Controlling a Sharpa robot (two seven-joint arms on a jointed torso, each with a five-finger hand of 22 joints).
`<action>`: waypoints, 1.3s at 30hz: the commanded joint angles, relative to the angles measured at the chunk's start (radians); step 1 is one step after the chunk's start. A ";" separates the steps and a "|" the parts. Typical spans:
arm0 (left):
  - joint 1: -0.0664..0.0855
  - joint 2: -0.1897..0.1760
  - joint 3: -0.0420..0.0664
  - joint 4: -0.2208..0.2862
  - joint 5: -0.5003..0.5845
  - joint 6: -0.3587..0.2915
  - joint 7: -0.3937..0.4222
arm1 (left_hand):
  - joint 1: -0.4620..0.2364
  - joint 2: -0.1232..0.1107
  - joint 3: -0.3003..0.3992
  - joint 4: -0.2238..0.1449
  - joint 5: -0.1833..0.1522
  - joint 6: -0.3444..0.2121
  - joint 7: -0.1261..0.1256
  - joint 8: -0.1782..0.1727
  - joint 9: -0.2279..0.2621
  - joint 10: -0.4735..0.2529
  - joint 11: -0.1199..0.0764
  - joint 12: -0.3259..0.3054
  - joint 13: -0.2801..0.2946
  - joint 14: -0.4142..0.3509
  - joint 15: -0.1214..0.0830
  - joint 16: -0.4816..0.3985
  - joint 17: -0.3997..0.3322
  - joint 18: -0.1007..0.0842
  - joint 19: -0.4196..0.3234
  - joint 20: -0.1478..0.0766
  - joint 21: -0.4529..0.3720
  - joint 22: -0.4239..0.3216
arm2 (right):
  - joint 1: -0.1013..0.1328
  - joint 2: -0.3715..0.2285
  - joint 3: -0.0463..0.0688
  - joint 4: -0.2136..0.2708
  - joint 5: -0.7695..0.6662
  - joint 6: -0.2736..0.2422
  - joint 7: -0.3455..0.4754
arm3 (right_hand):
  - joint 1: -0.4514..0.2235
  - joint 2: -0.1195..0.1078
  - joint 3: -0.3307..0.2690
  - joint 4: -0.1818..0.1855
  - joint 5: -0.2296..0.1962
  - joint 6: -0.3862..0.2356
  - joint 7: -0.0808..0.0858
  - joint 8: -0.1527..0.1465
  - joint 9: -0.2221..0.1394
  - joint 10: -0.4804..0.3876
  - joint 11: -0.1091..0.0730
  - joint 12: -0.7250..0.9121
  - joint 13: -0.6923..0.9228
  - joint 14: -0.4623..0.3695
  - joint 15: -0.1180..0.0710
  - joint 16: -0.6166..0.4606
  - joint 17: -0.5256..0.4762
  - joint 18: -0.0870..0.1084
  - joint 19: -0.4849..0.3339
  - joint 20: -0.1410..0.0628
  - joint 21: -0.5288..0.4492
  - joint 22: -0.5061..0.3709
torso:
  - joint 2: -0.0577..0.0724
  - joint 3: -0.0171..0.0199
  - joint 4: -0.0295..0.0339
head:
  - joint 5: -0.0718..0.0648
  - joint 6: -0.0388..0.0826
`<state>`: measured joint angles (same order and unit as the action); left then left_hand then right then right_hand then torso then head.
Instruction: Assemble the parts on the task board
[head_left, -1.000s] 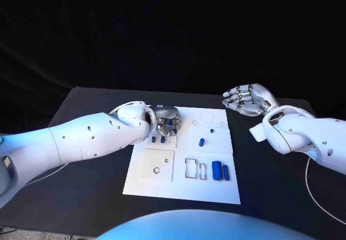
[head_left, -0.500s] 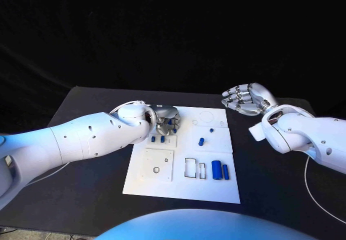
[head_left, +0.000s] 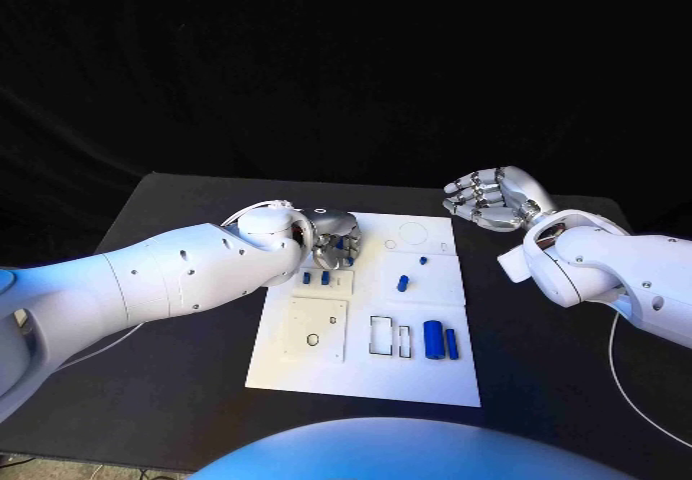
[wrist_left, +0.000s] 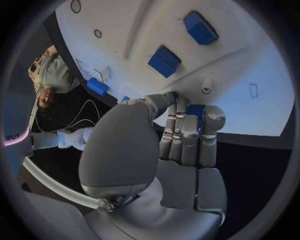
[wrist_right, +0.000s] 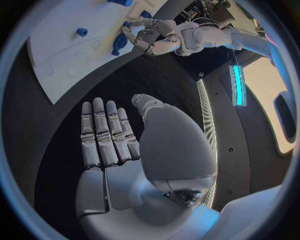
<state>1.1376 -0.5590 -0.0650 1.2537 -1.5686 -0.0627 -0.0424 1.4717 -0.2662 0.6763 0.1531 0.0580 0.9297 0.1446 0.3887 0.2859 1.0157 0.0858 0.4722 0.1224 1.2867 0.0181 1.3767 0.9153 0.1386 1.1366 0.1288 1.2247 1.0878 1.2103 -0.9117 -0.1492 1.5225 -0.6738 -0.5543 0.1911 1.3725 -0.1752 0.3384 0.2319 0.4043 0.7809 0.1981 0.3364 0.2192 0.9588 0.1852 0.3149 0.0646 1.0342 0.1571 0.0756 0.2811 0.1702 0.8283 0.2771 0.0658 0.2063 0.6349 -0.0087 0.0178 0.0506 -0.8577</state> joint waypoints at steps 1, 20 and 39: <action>-0.009 0.004 -0.004 -0.001 0.010 0.014 0.004 | -0.003 0.004 0.008 0.000 -0.003 0.011 -0.002 -0.008 0.002 0.012 -0.001 -0.013 -0.004 0.009 0.001 0.006 0.001 -0.012 0.010 -0.001 0.009 0.004 | -0.001 0.001 0.000 0.001 -0.012 0.014 0.009 | -0.007 0.000 0.006 0.001 -0.005 0.007 0.051 0.000 -0.002 0.004 0.001 -0.003 -0.001 0.002 -0.004 -0.002 -0.001 0.014 0.007 -0.002 -0.001 -0.001 | 0.000 0.0005 -0.0004 | 0.000 0.000; -0.013 0.003 -0.007 -0.009 0.027 -0.015 0.008 | -0.031 -0.005 0.042 -0.012 0.000 0.041 0.003 -0.034 0.010 0.076 0.006 -0.158 -0.035 0.028 0.005 0.010 -0.018 -0.018 0.035 0.002 0.033 0.034 | -0.001 0.000 0.000 0.003 -0.012 0.014 0.009 | -0.009 0.000 0.007 0.002 -0.005 0.008 0.051 -0.001 -0.002 0.004 0.001 -0.004 -0.001 0.003 -0.004 -0.002 -0.002 0.014 0.007 -0.002 -0.001 -0.002 | -0.001 -0.0001 0.0009 | -0.001 -0.001; -0.020 -0.027 -0.004 0.014 0.107 -0.123 0.052 | -0.052 -0.008 0.061 -0.021 0.000 0.059 0.006 -0.045 0.020 0.127 0.007 -0.255 -0.047 0.050 0.004 0.007 -0.021 -0.024 0.063 0.001 0.051 0.058 | -0.001 -0.003 0.000 0.005 -0.012 0.013 0.010 | -0.010 0.000 0.010 0.001 -0.004 0.010 0.050 -0.001 -0.003 0.006 0.001 -0.004 -0.001 0.004 -0.005 -0.002 -0.003 0.014 0.008 -0.002 0.000 -0.005 | 0.000 -0.0003 -0.0002 | 0.000 0.004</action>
<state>1.1185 -0.5840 -0.0708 1.2615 -1.5015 -0.1594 -0.0115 1.4302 -0.2724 0.7342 0.1284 0.0579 0.9816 0.1500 0.3499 0.3067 1.1333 0.0930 0.2147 0.0731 1.3308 0.0202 1.3807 0.8951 0.1233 1.1921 0.1306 1.2715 1.1457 1.2099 -0.9143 -0.1492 1.5259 -0.6741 -0.5537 0.1912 1.3725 -0.1752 0.3410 0.2345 0.4043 0.7845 0.2017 0.3363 0.2174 0.9588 0.1852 0.3149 0.0647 1.0342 0.1571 0.0756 0.2786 0.1702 0.8284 0.2771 0.0658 0.2026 0.6346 -0.0088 0.0177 0.0504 -0.8540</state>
